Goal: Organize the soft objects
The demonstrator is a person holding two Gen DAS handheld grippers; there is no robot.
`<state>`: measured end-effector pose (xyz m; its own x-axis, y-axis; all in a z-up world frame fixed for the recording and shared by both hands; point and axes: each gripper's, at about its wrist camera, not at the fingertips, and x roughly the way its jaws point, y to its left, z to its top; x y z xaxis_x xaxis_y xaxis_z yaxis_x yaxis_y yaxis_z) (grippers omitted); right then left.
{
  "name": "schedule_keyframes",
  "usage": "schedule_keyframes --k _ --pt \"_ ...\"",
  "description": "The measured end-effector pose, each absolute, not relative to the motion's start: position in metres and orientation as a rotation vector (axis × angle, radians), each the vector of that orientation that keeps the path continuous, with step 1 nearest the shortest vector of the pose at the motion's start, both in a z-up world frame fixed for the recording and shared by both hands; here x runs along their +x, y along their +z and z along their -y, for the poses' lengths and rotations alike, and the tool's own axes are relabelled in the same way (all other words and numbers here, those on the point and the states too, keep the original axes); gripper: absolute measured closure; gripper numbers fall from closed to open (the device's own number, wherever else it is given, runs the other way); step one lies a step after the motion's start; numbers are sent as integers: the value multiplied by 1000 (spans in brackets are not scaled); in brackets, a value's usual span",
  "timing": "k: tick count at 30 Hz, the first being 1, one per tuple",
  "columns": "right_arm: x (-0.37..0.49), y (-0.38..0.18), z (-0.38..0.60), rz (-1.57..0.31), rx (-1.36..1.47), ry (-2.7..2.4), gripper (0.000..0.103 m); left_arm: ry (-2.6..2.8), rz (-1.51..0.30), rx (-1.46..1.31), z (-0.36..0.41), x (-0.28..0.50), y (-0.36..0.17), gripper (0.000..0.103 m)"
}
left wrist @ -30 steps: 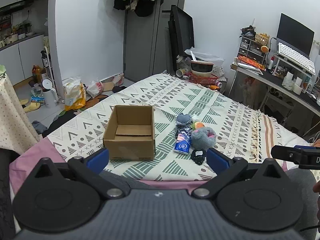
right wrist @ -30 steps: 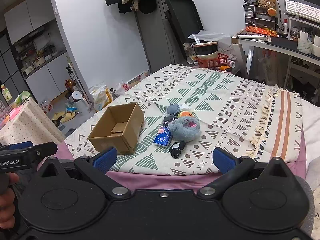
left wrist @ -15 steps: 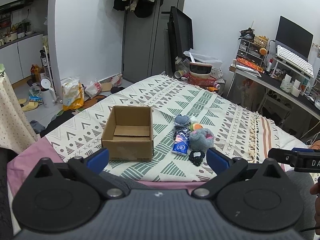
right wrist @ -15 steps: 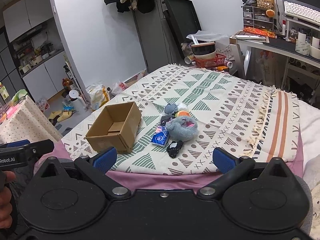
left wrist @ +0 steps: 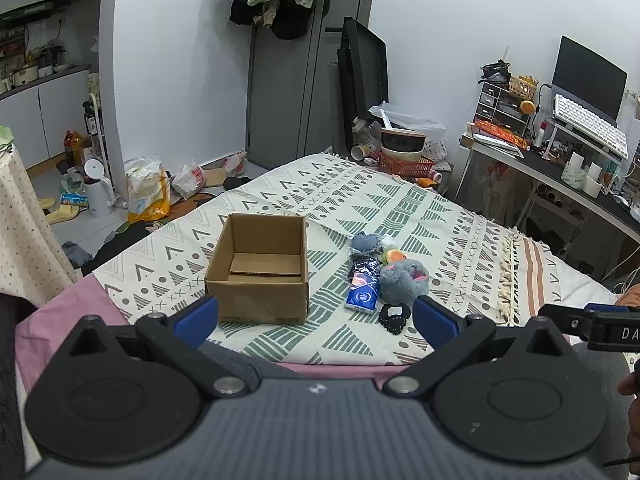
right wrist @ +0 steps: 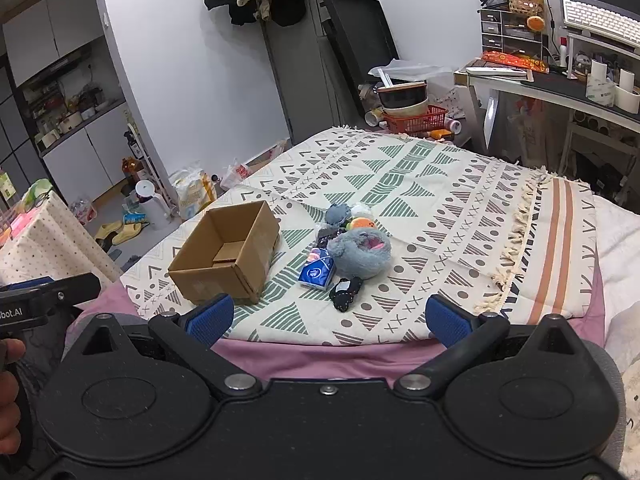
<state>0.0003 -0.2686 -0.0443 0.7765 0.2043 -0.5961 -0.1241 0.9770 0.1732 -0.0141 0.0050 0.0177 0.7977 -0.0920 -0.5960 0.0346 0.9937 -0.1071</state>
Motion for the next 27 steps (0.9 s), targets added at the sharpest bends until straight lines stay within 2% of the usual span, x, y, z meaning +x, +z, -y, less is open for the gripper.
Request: schedule_keyframes --k 27 --pt "-1 -46 268 -639 115 198 0 -63 -643 -91 -5 -15 16 0"
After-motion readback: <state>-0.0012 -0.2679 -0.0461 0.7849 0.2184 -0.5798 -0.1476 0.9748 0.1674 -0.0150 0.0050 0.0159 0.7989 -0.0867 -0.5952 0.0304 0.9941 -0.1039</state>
